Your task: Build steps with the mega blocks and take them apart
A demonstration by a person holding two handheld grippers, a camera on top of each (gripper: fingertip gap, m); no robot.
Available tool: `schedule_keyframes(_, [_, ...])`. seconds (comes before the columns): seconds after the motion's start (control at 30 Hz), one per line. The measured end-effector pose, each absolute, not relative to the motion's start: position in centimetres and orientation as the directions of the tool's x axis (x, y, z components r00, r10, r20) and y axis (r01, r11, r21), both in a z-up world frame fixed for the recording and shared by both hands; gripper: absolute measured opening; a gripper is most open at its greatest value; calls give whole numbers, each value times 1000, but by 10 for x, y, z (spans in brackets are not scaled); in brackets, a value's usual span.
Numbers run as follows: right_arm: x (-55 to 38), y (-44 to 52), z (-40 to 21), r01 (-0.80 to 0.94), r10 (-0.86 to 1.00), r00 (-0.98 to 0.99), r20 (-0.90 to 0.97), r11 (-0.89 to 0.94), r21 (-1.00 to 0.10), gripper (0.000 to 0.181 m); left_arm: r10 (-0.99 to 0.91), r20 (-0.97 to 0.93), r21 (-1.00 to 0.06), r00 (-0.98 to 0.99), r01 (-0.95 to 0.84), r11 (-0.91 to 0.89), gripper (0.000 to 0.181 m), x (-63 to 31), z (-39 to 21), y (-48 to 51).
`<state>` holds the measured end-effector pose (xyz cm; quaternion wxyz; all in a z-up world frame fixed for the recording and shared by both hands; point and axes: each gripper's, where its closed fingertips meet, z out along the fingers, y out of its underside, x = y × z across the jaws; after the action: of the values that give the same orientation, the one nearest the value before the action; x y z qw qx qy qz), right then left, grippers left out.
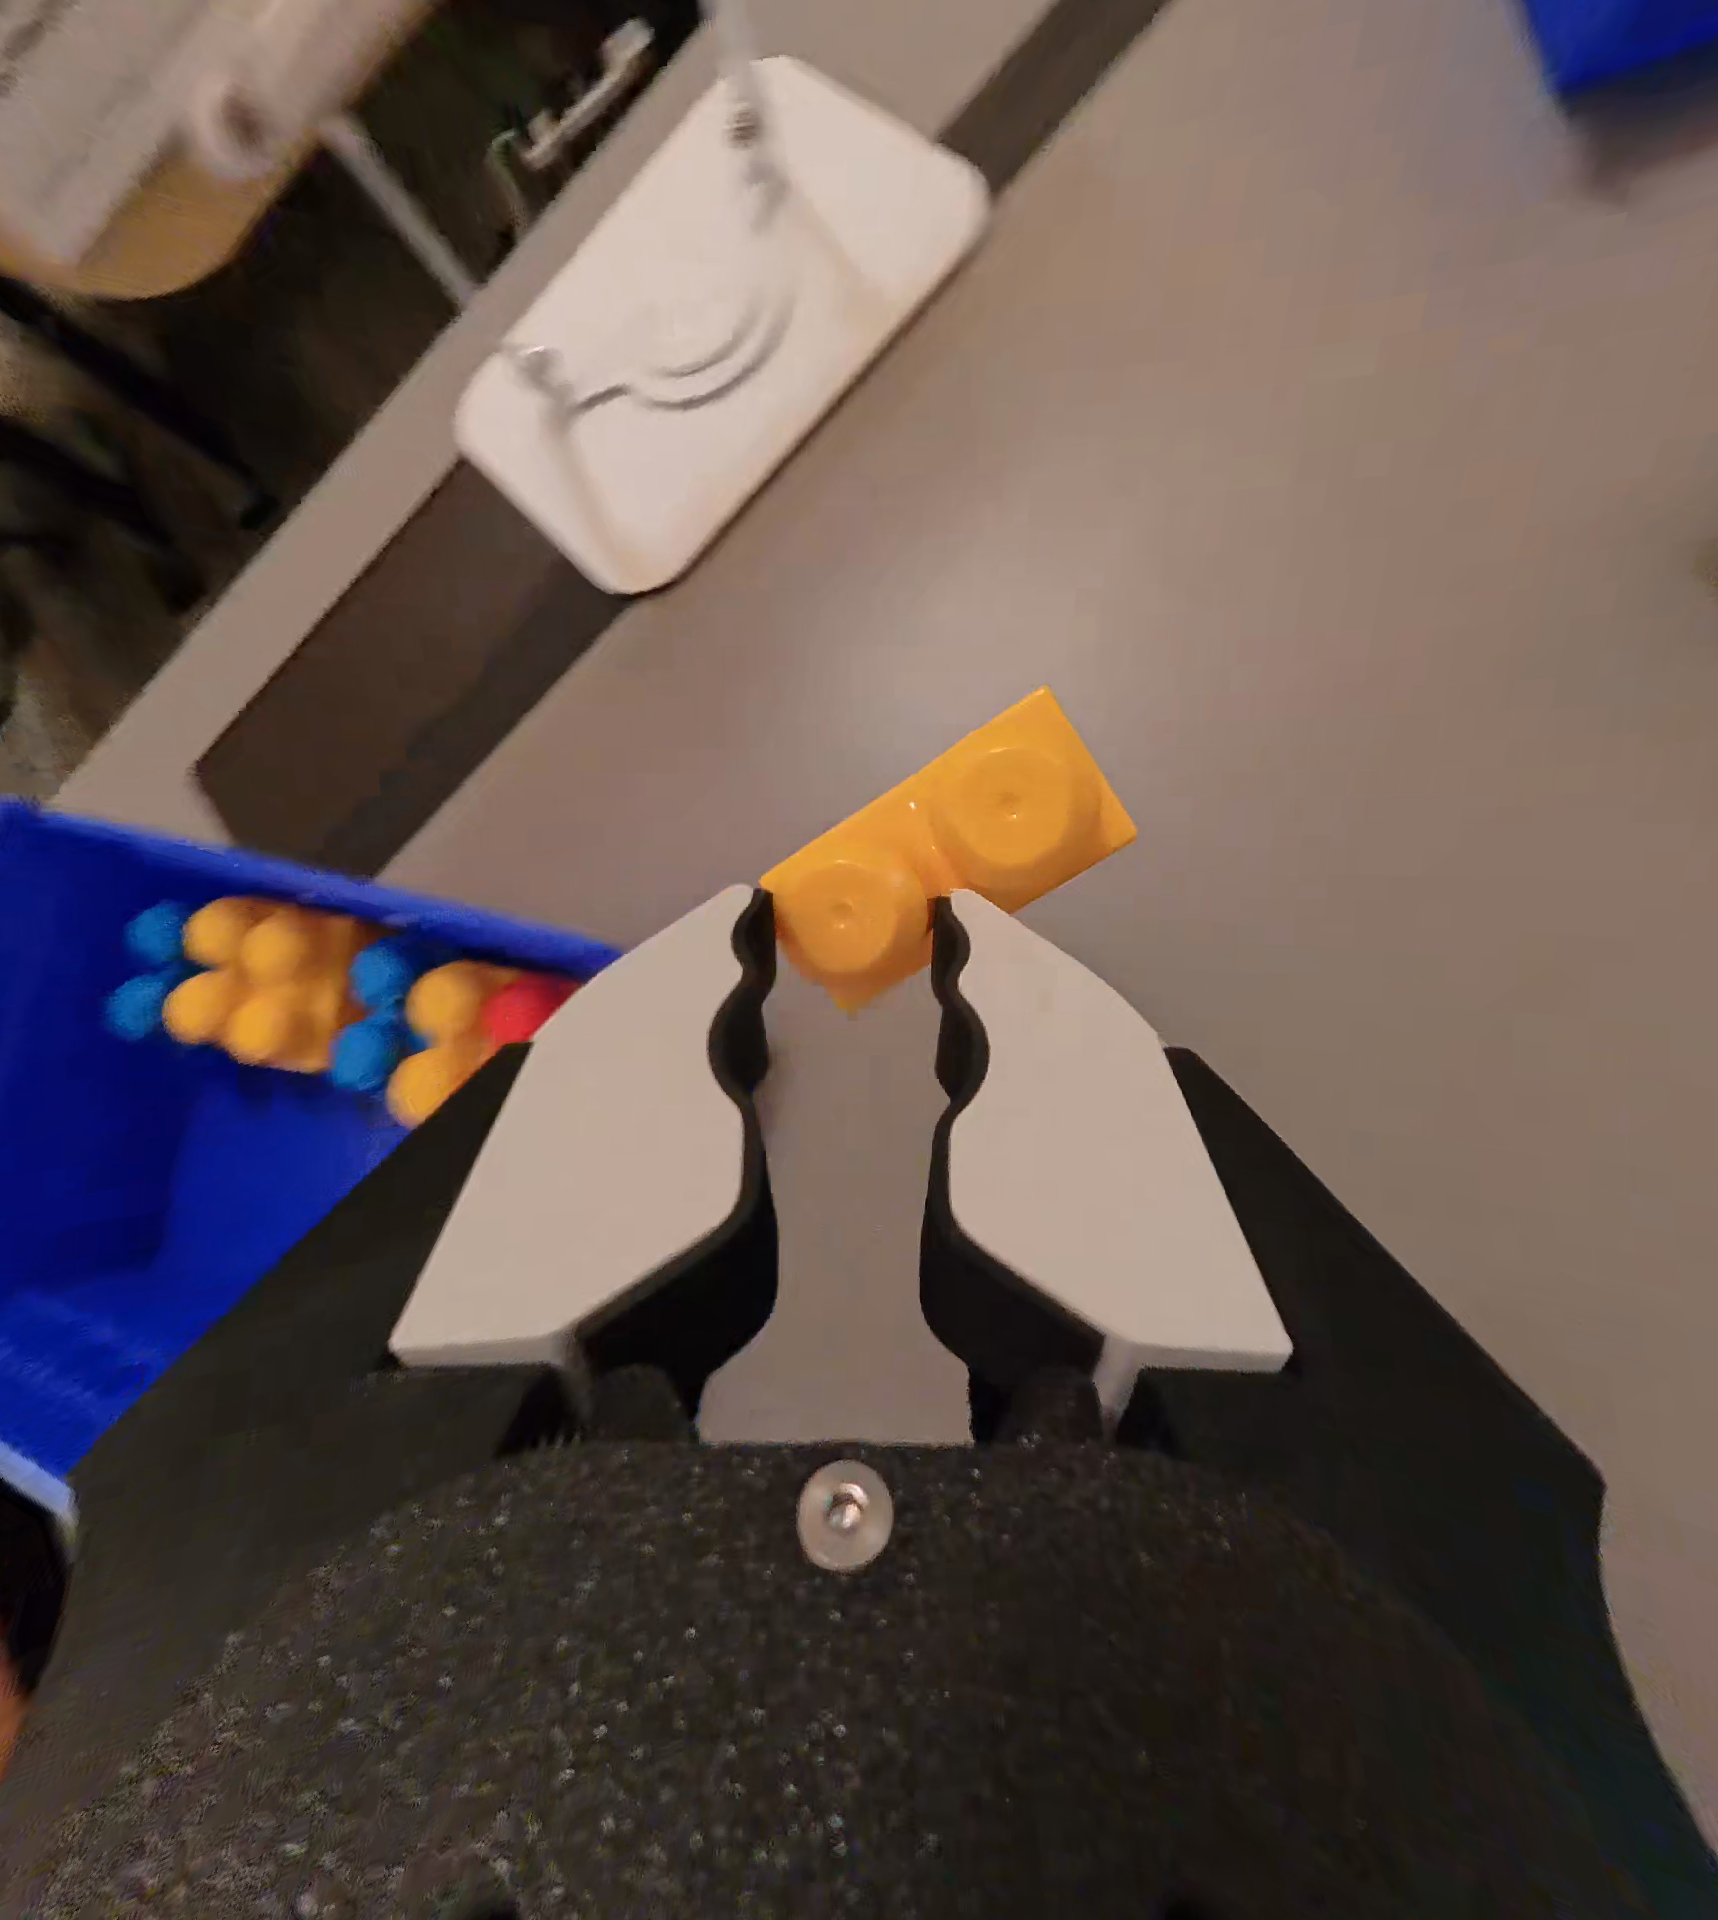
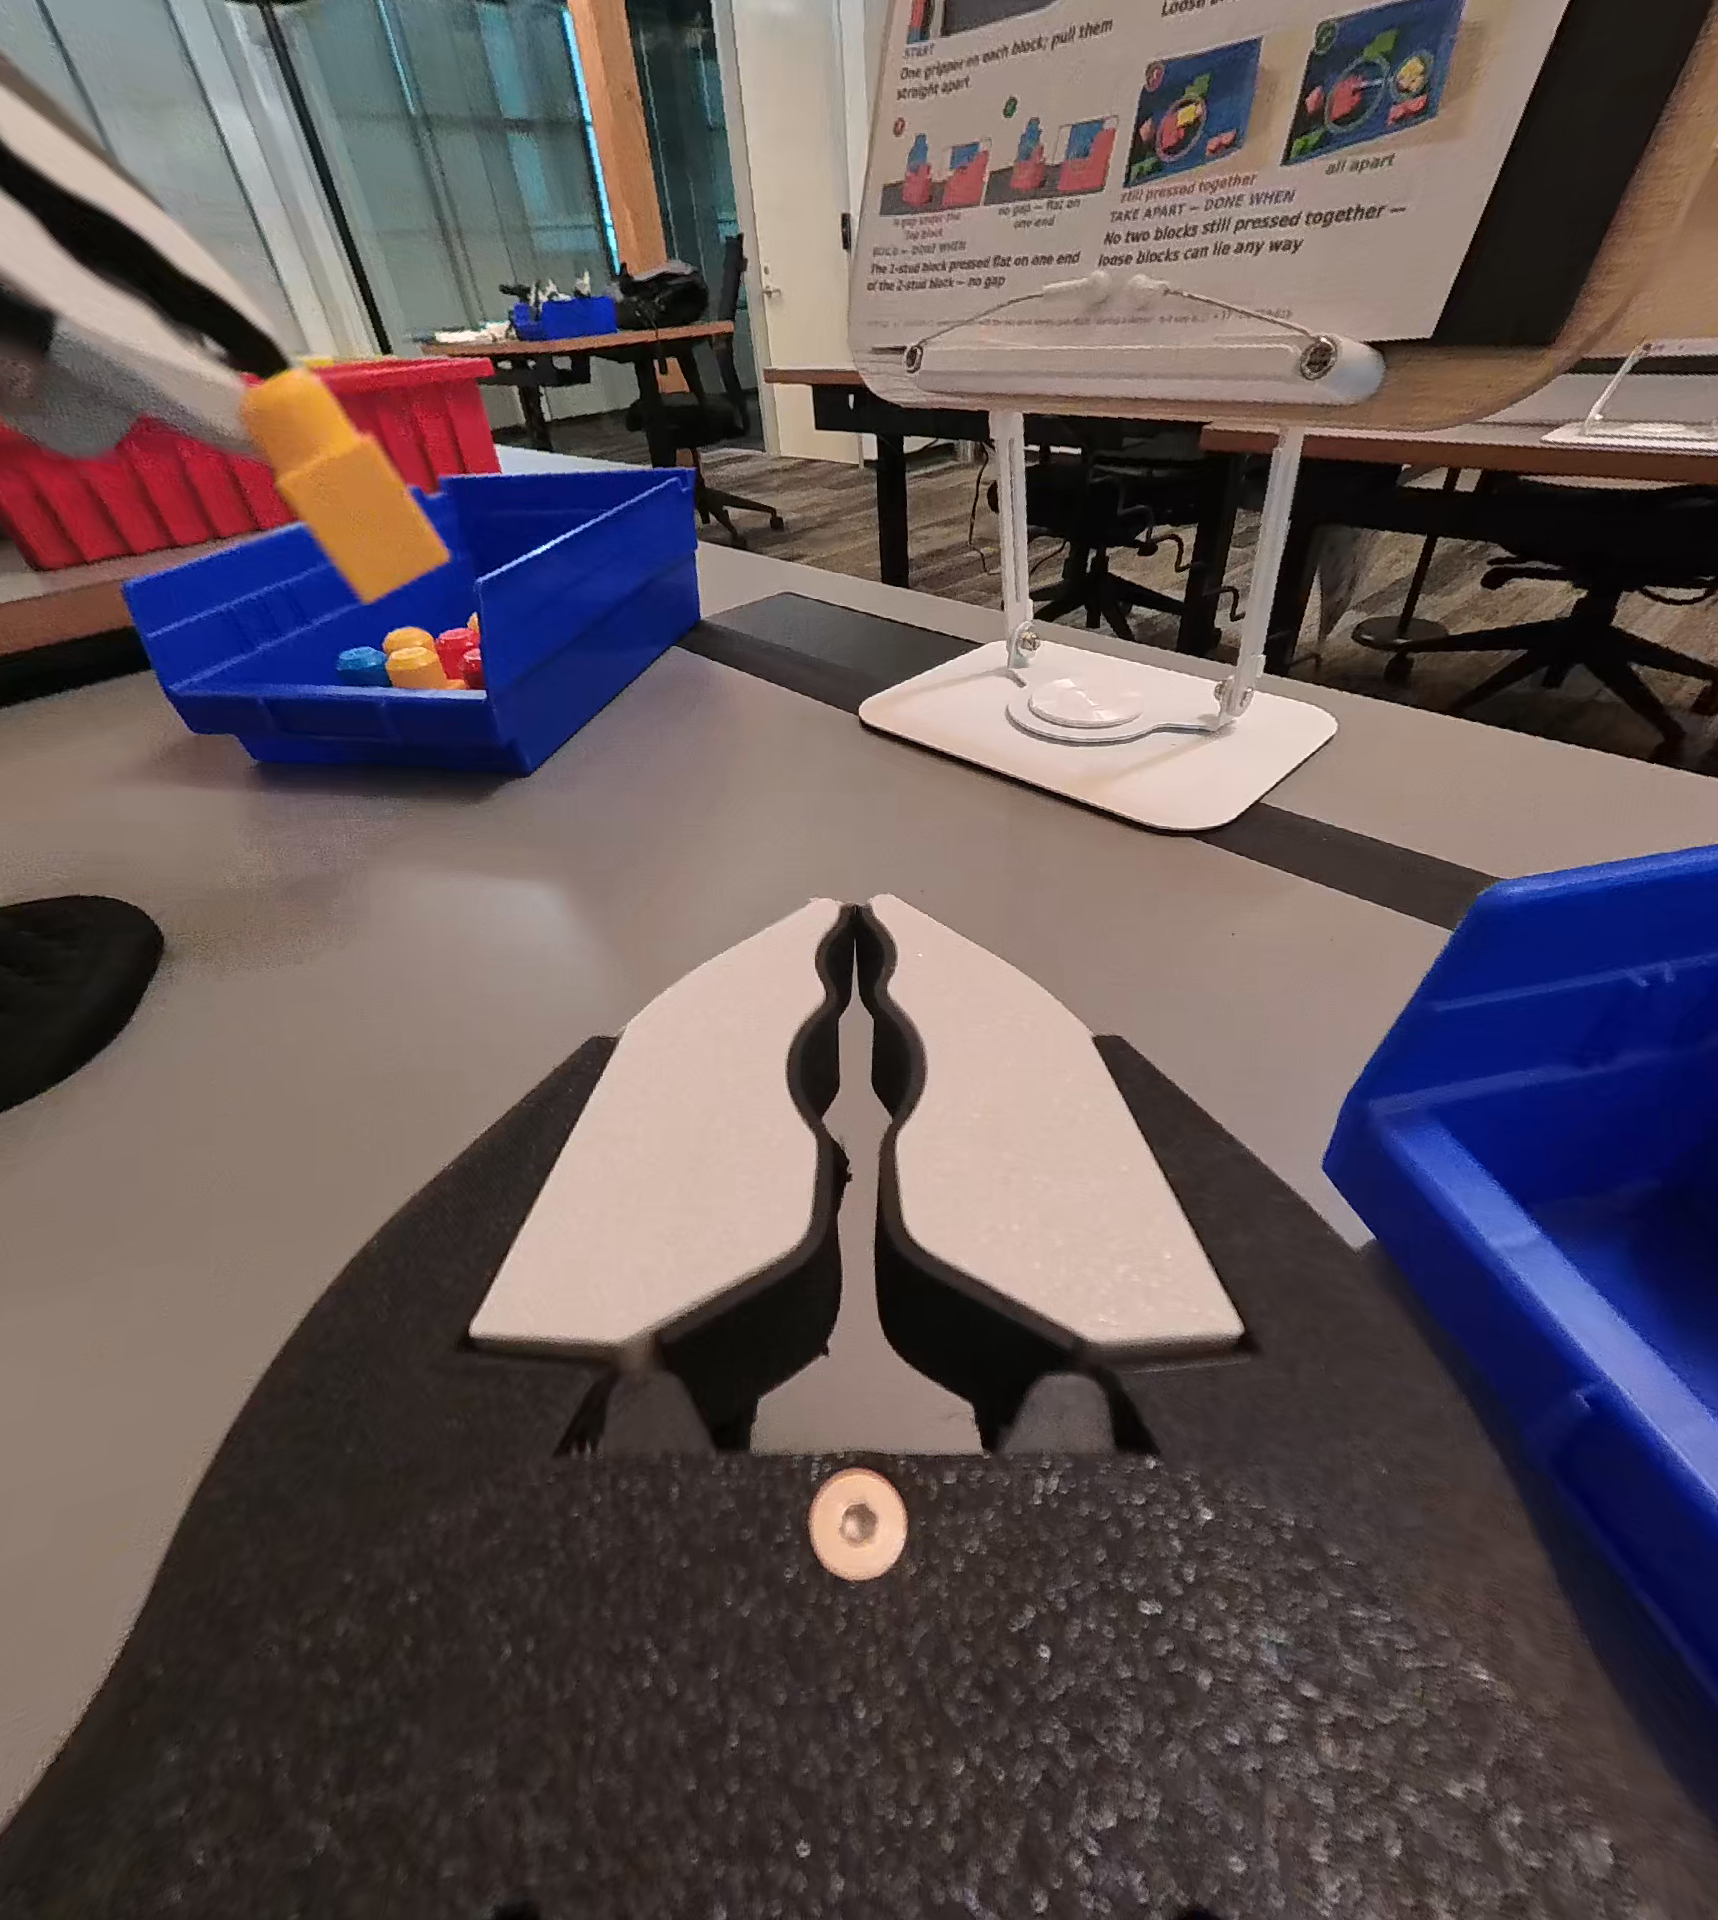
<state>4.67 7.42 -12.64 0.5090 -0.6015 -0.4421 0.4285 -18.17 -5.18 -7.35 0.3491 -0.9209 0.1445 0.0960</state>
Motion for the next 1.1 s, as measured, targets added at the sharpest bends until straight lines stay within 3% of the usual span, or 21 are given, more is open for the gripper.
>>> schedule_keyframes(0.37, [51,83,-128,104,958,285,-38,-70,-992,0,-388,-167,-557,907,-411,-722,29,-24,-163,-61])
schedule_keyframes(0.77, [50,81,-129,107,961,270,-58,-90,-990,0,-331,-167,-457,929,-370,-809,29,15,-196,-44])
schedule_keyframes(0.87, [50,81,-130,109,961,268,-60,-92,-990,0,-315,-154,-479,937,-349,-806,32,14,-196,-43])
schedule_keyframes(0.97, [50,81,-129,105,962,267,-63,-94,-990,0,-314,-128,-510,941,-334,-793,49,12,-192,-45])
schedule_keyframes(1.1, [50,81,-129,104,961,269,-62,-93,-990,0,-225,-164,-641,960,-278,-716,52,-20,-160,-43])
